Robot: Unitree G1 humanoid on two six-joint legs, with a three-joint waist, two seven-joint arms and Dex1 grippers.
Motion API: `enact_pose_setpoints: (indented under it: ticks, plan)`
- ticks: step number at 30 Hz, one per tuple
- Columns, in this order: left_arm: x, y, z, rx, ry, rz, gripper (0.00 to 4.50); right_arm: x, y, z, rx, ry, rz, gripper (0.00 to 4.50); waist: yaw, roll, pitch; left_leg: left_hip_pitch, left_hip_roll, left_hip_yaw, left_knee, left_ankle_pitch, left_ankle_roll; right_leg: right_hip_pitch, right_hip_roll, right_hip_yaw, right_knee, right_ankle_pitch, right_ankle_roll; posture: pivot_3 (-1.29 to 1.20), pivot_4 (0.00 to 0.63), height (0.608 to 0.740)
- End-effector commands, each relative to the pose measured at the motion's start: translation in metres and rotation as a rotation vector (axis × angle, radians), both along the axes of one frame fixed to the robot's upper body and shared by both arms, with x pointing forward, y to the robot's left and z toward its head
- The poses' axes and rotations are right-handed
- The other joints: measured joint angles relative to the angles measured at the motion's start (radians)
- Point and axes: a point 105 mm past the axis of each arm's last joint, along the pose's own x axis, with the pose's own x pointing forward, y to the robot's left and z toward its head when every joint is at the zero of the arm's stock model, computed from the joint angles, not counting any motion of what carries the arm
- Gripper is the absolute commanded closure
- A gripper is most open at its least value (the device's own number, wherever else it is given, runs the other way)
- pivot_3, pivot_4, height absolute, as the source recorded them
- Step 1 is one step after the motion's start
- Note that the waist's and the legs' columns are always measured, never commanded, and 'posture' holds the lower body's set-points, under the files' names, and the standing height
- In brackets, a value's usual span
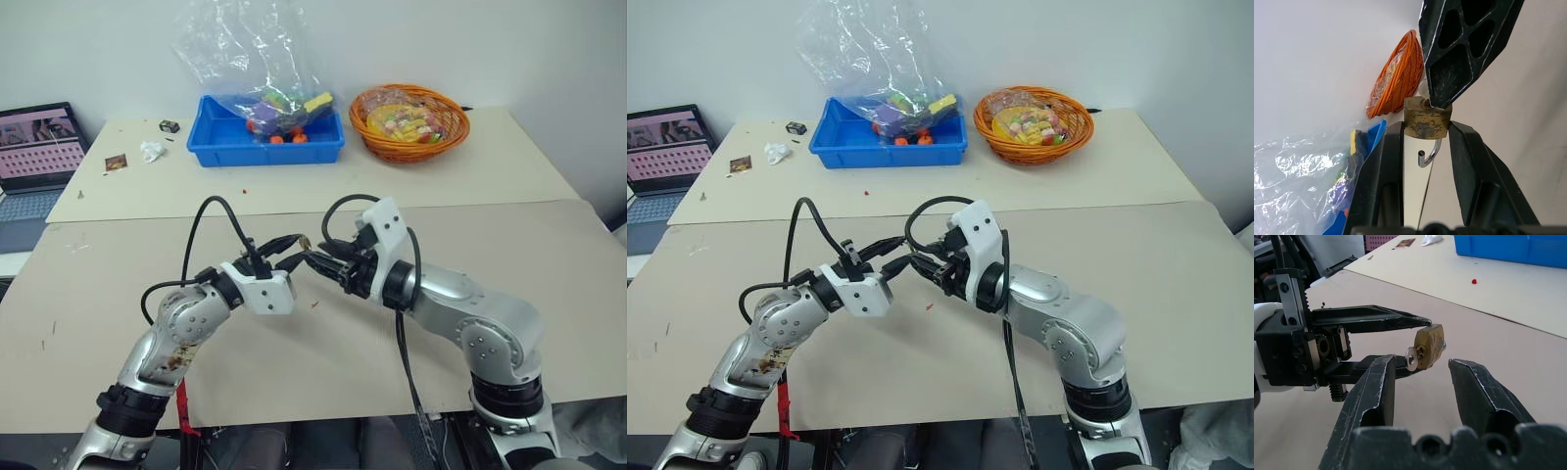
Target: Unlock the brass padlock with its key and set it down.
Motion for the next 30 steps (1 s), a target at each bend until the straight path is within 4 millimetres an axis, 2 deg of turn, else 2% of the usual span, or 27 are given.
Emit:
enact_pose_setpoints:
  ticks: [1, 10, 25, 30]
  plan:
    - [-0.006, -0.004, 0.013, -0.015, -0.050, -0.031, 3.67, -0.001, 0.003, 0.016, 0.029, -0.056, 0.002, 2.30, 0.000, 0.000, 0.000, 0.000, 0.000, 0.000, 0.000, 0.000, 0.000, 0.000, 0.000, 0.000, 0.000, 0.000, 0.000, 0.00, 0.150, 0.740]
    - [-0.007, -0.004, 0.012, -0.013, -0.048, -0.029, 3.67, -0.002, 0.018, 0.021, 0.059, -0.054, 0.025, 2.30, 0.001, 0.000, 0.000, 0.000, 0.000, 0.000, 0.000, 0.000, 0.000, 0.000, 0.000, 0.000, 0.000, 0.000, 0.000, 0.00, 0.150, 0.740]
    - [-0.009, -0.004, 0.013, -0.012, -0.053, -0.031, 3.67, 0.008, 0.015, 0.003, 0.029, 0.011, -0.019, 2.30, 0.000, 0.000, 0.000, 0.000, 0.000, 0.000, 0.000, 0.000, 0.000, 0.000, 0.000, 0.000, 0.000, 0.000, 0.000, 0.00, 0.150, 0.740]
    - [-0.010, -0.003, 0.013, -0.011, -0.054, -0.029, 3.67, 0.009, 0.017, 0.003, 0.036, 0.022, -0.015, 2.30, 0.000, 0.000, 0.000, 0.000, 0.000, 0.000, 0.000, 0.000, 0.000, 0.000, 0.000, 0.000, 0.000, 0.000, 0.000, 0.00, 0.150, 0.740]
